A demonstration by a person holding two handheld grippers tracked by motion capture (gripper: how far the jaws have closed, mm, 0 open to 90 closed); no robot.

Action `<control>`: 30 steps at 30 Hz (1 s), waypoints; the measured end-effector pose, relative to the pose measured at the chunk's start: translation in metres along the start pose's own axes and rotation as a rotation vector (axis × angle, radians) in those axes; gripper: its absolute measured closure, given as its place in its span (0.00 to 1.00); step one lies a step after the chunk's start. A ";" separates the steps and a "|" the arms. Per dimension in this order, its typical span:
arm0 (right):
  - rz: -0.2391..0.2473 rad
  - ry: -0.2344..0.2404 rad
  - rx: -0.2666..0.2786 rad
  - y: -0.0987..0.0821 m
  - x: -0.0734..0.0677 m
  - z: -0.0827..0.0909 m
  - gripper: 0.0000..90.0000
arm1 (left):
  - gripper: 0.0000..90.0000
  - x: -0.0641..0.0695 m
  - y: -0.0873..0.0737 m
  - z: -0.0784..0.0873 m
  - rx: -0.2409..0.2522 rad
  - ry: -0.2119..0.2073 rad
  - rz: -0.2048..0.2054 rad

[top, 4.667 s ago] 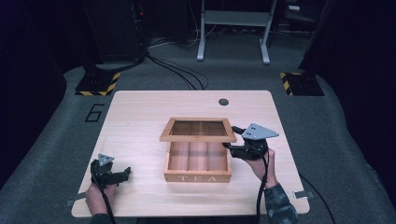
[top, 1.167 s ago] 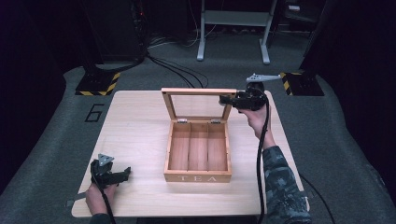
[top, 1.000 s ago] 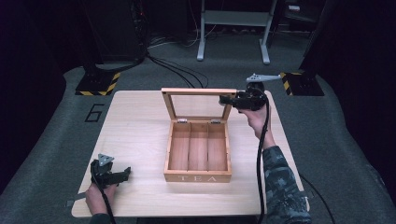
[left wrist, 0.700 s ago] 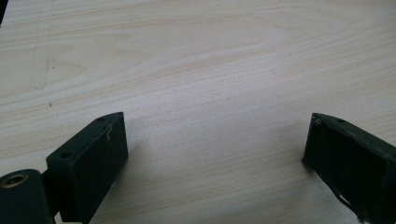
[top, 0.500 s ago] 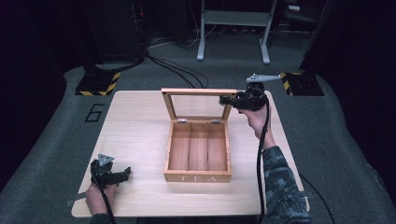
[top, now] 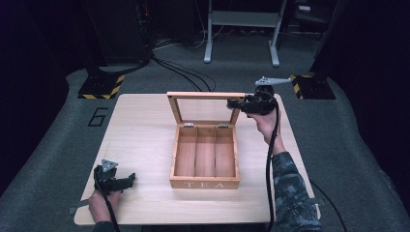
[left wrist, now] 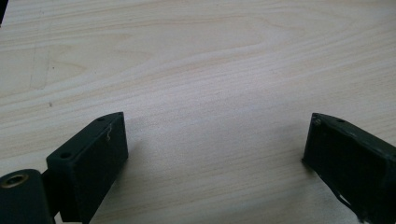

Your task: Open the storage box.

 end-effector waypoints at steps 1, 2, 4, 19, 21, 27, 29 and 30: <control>0.000 0.000 0.000 0.000 0.000 0.000 0.54 | 0.07 0.000 0.000 0.000 0.000 0.000 0.000; 0.000 -0.001 0.001 0.000 0.000 0.000 0.54 | 0.07 0.000 0.000 0.000 0.000 0.000 0.000; 0.001 -0.002 0.003 0.000 0.000 0.000 0.54 | 0.07 0.000 0.000 0.000 0.000 0.000 0.001; 0.004 -0.006 0.004 0.000 0.000 0.001 0.54 | 0.07 0.000 0.000 0.000 0.000 0.000 0.001; 0.004 -0.007 0.005 0.000 0.000 0.001 0.55 | 0.07 0.000 0.000 0.000 0.000 0.000 0.000; 0.006 -0.010 0.008 0.000 0.001 0.002 0.55 | 0.07 0.000 0.000 0.000 0.000 0.000 0.001; 0.005 -0.012 0.008 0.000 0.001 0.002 0.55 | 0.07 0.000 0.000 0.000 0.000 0.000 0.001; 0.005 -0.011 0.008 0.000 0.001 0.002 0.55 | 0.07 0.000 0.000 0.000 0.001 0.000 0.001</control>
Point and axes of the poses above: each handheld gripper's, and its own axes: z roughly backward along the jaws, y roughly out of its top, x roughly to its right, the point moved 4 cm from there along -z, roughly forward along the jaws
